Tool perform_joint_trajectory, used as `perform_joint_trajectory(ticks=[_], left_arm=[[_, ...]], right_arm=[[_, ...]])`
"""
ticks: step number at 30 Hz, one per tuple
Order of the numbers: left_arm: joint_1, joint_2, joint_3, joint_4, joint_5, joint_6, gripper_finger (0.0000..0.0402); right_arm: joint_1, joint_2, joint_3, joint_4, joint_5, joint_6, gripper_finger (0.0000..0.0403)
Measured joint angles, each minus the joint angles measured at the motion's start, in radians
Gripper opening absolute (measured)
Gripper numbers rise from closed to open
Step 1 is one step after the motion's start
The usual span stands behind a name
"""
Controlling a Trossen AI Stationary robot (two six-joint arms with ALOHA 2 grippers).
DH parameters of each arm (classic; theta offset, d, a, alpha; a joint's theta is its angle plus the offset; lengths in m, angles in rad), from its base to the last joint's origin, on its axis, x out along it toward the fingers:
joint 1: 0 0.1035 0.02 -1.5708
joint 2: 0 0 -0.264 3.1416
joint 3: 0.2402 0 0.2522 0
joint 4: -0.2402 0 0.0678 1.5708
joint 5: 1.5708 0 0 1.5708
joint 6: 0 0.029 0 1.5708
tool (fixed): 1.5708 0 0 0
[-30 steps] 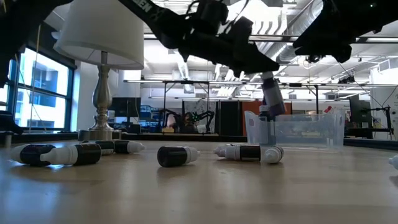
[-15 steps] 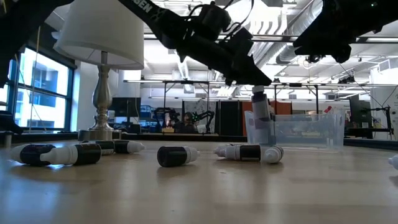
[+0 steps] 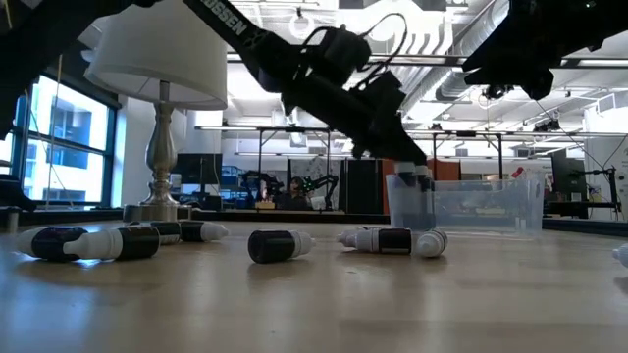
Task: Pick & Place food coloring
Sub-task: Put the large violet food coloring bottle into the transparent bin
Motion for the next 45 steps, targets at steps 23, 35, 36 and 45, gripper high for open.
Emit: perform_joint_trajectory(ticks=[23,35,36,45], left_arm=[[0.000,0.030,0.005,0.020,-0.022,0.005,0.0035],[0.000,0.030,0.005,0.016,-0.022,0.005,0.0035],[0.000,0.030,0.005,0.016,-0.022,0.005,0.0035],[0.000,0.024,0.004,0.013,-0.023,0.032,0.0035]], right_arm=[[0.000,0.001,0.000,0.013,-0.002,0.000,0.0129],[0.000,0.001,0.000,0.013,-0.003,0.000,0.0129],[0.000,0.001,0.000,0.013,-0.003,0.000,0.0129],[0.000,0.001,0.000,0.013,-0.003,0.000,0.0129]])
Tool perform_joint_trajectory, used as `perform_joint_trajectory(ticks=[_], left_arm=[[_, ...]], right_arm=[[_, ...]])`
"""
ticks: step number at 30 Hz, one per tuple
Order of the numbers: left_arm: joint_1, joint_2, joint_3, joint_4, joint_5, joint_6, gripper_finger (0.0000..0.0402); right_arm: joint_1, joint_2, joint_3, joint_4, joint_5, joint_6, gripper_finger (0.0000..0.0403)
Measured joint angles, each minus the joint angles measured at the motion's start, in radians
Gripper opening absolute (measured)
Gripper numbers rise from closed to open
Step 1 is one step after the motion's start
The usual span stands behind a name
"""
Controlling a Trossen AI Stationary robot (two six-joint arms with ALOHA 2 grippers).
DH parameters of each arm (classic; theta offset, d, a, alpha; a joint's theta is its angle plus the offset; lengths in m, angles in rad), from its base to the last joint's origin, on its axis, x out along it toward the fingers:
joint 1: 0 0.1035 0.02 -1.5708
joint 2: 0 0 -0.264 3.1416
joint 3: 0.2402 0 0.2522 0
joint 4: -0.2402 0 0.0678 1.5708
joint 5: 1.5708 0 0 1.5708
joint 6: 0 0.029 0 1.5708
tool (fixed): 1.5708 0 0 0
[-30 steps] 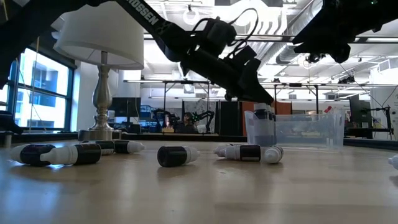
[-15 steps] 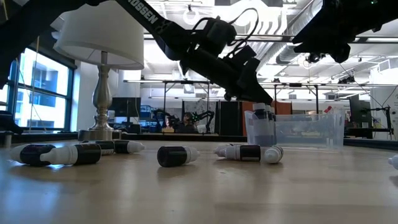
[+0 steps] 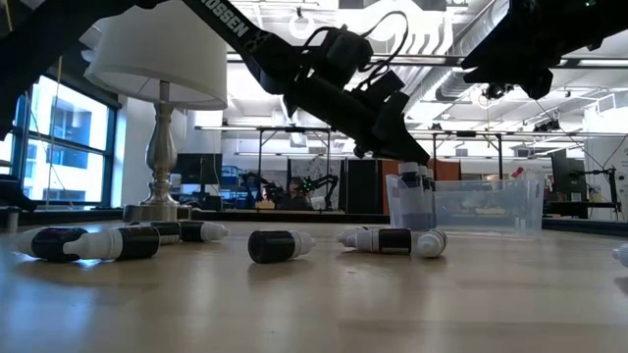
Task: Pick & Place food coloring
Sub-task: Put the large violet food coloring bottle into the transparent bin, then put the large pink food coloring bottle into the transparent bin
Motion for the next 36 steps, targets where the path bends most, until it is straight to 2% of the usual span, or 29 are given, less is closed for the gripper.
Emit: perform_joint_trajectory(ticks=[11,20,24,34,36], left_arm=[[-0.002,0.000,0.000,0.003,-0.001,0.000,0.0038],[-0.001,0.000,-0.002,0.000,-0.004,0.009,0.0117],[-0.001,-0.006,-0.002,-0.004,-0.004,0.008,0.0130],[0.001,-0.215,0.000,-0.127,0.004,0.066,0.0131],[0.001,-0.286,-0.004,-0.232,0.003,0.087,0.0131]], right_arm=[[0.000,0.000,0.000,0.000,0.000,0.000,0.0129],[0.000,0.000,0.000,0.000,0.000,0.000,0.0129],[0.000,0.000,0.000,0.000,0.000,0.000,0.0129],[0.000,0.014,-0.001,-0.003,-0.004,0.000,0.0129],[0.000,0.020,-0.001,-0.001,-0.004,0.000,0.0129]])
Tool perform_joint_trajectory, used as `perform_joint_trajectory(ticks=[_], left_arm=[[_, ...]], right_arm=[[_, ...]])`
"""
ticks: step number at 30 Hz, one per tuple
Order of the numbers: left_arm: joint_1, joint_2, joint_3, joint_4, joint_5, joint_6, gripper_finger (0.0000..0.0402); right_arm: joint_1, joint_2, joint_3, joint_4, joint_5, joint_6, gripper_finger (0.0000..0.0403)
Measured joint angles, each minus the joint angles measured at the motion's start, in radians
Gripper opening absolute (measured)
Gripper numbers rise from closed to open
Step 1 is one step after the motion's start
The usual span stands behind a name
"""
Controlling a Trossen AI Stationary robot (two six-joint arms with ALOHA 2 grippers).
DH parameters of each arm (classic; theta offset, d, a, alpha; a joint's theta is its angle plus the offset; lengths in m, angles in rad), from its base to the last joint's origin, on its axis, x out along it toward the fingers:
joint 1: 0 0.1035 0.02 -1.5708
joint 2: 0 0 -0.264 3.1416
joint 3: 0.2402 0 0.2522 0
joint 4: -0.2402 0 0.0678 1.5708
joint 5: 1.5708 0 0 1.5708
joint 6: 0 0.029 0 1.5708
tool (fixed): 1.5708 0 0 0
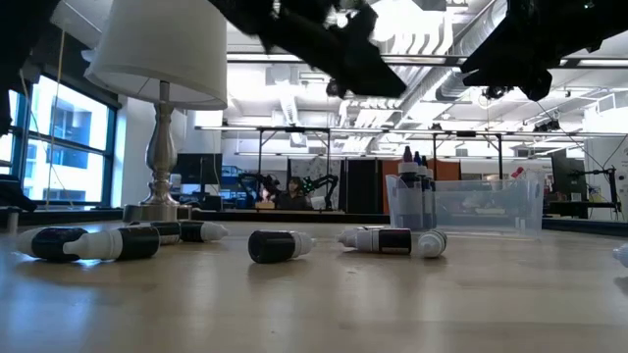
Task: Pick & Place food coloring
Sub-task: Put the large pink food coloring bottle into the transparent bin
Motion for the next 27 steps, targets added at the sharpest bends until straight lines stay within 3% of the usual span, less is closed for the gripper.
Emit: perform_joint_trajectory(ticks=[3,7,10,15,19,27], left_arm=[[0.000,-0.084,0.008,-0.078,-0.018,0.040,0.0131],[0.000,-0.208,0.006,-0.304,-0.021,0.052,0.0131],[0.000,-0.299,0.000,-0.511,-0.017,0.044,0.0131],[-0.028,-0.436,-0.049,-0.611,0.066,0.012,0.0131],[-0.076,-0.582,-0.219,-0.487,0.128,0.010,0.0131],[-0.101,-0.863,-0.737,-0.039,0.128,-0.164,0.0131]], right_arm=[[0.000,0.010,0.000,0.001,-0.008,0.000,0.0129],[0.000,0.026,0.000,0.015,-0.082,-0.079,0.0129],[0.000,0.047,0.000,0.077,-0.203,-0.212,0.0129],[0.000,0.111,0.000,0.185,-0.429,-0.353,0.0129],[0.000,0.180,0.000,0.258,-0.624,-0.408,0.0129],[0.071,0.260,0.000,0.359,-0.953,-0.432,0.0128]])
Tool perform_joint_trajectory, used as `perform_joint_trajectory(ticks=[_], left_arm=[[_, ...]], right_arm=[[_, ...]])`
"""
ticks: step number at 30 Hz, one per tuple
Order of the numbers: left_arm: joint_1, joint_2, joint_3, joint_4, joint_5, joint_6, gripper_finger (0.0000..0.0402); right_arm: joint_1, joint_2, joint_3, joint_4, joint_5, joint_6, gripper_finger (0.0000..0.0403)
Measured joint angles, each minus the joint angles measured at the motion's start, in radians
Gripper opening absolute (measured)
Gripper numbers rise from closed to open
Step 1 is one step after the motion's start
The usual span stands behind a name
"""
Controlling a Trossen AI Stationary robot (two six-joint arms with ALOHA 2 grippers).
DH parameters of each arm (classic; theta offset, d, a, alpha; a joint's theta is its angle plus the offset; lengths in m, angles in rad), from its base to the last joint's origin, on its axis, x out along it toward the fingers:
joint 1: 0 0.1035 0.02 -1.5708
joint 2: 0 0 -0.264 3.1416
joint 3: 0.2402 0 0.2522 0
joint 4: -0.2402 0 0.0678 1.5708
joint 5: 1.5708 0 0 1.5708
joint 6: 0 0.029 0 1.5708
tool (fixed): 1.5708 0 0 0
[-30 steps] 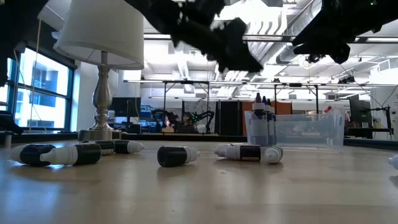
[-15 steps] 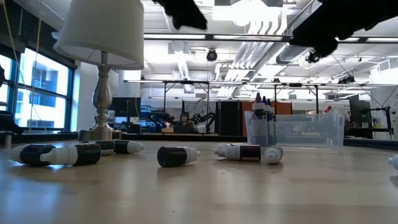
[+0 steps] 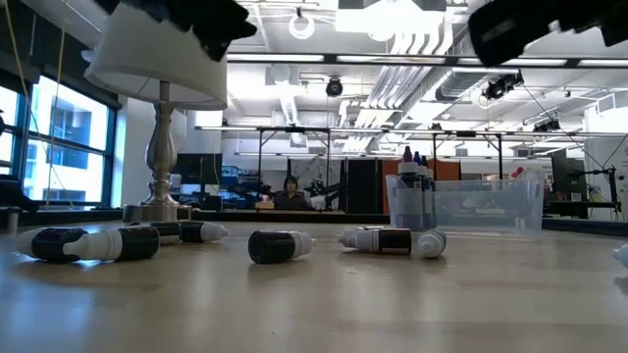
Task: Pick & Place food coloring
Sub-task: Put the large pink food coloring bottle into the transparent bin
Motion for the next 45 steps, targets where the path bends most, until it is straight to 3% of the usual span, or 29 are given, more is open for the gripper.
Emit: perform_joint_trajectory(ticks=[6,12,16,31,38,45], left_arm=[[0.002,-0.102,-0.203,0.258,-0.019,-0.081,0.0131],[0.002,-0.123,-0.229,0.336,-0.033,-0.116,0.0131],[0.002,-0.123,-0.229,0.346,-0.033,-0.119,0.0131],[0.002,-0.123,-0.228,0.406,-0.026,-0.160,0.0131],[0.002,-0.123,-0.228,0.408,-0.026,-0.160,0.0131],[0.002,-0.123,-0.228,0.429,-0.017,-0.160,0.0131]], right_arm=[[0.159,0.002,-0.001,-0.019,-0.158,-0.222,0.0128],[0.270,0.040,-0.003,-0.109,-0.163,-0.279,0.0128],[0.310,0.114,-0.003,-0.048,-0.163,-0.328,0.0128],[0.318,0.402,-0.003,0.144,-0.164,-0.191,0.0128],[0.315,0.363,-0.003,0.216,-0.165,-0.143,0.0128],[0.365,0.323,-0.003,0.171,-0.182,-0.114,0.0128]])
